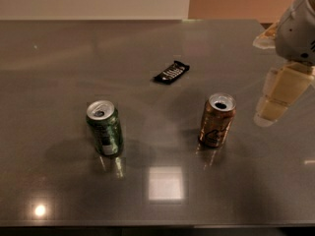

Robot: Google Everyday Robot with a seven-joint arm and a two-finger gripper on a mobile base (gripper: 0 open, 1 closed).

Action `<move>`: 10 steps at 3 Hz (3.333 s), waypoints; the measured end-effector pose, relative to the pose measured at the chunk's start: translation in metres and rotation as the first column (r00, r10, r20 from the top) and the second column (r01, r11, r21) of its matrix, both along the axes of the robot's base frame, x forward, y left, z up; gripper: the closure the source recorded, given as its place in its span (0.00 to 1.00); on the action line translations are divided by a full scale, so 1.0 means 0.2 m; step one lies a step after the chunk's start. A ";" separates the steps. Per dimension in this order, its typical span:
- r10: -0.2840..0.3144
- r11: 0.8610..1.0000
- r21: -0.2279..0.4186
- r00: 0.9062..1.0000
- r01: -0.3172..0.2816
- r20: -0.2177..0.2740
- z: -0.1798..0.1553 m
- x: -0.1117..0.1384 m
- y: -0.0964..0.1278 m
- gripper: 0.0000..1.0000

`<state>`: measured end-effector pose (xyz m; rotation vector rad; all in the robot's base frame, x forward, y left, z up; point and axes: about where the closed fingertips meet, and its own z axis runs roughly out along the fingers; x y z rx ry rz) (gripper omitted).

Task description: Pick green can

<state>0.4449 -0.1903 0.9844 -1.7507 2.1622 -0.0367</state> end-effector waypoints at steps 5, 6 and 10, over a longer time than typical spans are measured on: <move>0.297 0.938 0.189 0.955 -0.290 -0.009 -0.12 -0.02 1.09 0.00; 0.273 0.946 0.194 0.961 -0.261 -0.035 -0.20 0.02 1.24 0.00; 0.261 0.958 0.156 0.956 -0.240 -0.134 -0.45 0.02 1.45 0.17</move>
Offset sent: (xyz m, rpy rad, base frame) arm 0.0003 0.1469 0.0077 0.2068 0.0530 0.2754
